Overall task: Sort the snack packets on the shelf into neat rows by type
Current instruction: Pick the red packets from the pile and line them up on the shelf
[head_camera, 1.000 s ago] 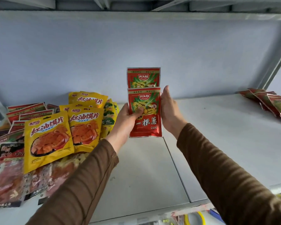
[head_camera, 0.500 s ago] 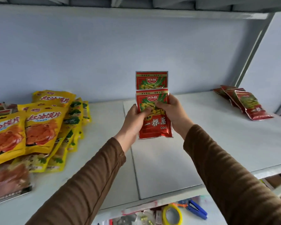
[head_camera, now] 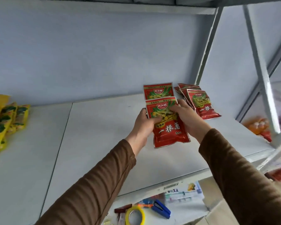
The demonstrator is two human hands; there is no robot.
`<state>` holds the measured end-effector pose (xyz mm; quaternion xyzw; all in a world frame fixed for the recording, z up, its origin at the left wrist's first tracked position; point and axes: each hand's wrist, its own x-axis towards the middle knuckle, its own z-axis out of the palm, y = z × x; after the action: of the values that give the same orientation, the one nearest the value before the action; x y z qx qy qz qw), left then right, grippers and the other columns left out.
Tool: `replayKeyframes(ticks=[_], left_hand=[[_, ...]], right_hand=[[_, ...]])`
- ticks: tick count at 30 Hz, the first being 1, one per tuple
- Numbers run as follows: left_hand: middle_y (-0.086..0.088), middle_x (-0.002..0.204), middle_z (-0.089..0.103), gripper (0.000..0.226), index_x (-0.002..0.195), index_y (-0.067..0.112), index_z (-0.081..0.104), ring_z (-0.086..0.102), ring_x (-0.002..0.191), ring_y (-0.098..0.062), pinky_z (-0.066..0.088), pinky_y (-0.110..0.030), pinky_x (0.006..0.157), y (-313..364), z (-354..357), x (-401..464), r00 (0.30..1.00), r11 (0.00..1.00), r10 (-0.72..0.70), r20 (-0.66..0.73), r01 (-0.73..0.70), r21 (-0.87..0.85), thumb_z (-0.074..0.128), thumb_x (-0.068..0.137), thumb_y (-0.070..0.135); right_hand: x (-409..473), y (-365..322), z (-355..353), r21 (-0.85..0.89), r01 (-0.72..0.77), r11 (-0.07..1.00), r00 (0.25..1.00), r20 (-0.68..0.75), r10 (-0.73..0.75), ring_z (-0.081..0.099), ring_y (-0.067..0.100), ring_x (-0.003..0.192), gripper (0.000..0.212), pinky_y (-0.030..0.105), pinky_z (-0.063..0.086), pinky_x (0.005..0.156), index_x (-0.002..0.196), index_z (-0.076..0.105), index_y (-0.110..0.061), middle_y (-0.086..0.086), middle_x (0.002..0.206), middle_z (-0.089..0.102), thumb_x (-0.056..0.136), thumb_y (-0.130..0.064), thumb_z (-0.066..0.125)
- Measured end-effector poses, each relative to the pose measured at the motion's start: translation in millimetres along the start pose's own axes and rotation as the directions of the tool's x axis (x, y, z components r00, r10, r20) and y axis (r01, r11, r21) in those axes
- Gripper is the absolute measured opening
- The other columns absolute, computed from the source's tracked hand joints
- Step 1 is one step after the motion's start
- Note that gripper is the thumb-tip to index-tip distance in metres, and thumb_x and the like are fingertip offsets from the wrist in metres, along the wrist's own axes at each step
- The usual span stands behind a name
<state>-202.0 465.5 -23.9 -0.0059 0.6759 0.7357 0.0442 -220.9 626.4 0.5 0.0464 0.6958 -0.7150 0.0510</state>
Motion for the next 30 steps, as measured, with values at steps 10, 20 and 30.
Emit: replayKeyframes(ticks=[10, 20, 30], left_hand=[[-0.002, 0.119, 0.071, 0.028, 0.121, 0.017, 0.059, 0.068, 0.106, -0.019, 0.057, -0.039, 0.092, -18, 86, 3, 0.995, 0.983, 0.02, 0.095, -0.037, 0.18, 0.066, 0.097, 0.028], [0.012, 0.099, 0.064, 0.022, 0.111, 0.024, 0.055, 0.068, 0.095, -0.013, 0.06, -0.037, 0.088, -30, 185, 34, 0.999, 0.956, 0.039, 0.012, -0.041, 0.291, 0.069, 0.095, 0.03], [-0.006, 0.112, 0.071, 0.037, 0.113, 0.018, 0.052, 0.072, 0.09, -0.025, 0.062, -0.041, 0.078, -37, 219, 42, 0.985, 0.851, 0.076, -0.155, 0.017, 0.524, 0.076, 0.089, 0.032]], right_hand=[[-10, 22, -102, -0.092, 0.01, 0.996, 0.984, -0.175, -0.026, 0.075, 0.032, 0.092, 0.034, 0.055, 0.058, 0.087, 0.12, 0.059, -0.023, 0.006, 0.108, 0.075, 0.091, -0.008, 0.067], [11, 23, -201, -0.278, -0.036, 0.96, 0.966, -0.254, -0.037, 0.075, 0.025, 0.083, 0.032, 0.05, 0.061, 0.079, 0.12, 0.046, -0.031, 0.002, 0.108, 0.071, 0.095, -0.027, 0.065], [29, 34, -232, -0.576, 0.035, 0.817, 0.99, -0.092, -0.108, 0.063, 0.021, 0.102, 0.055, 0.036, 0.054, 0.08, 0.149, 0.034, -0.025, 0.007, 0.14, 0.054, 0.1, -0.033, 0.056]])
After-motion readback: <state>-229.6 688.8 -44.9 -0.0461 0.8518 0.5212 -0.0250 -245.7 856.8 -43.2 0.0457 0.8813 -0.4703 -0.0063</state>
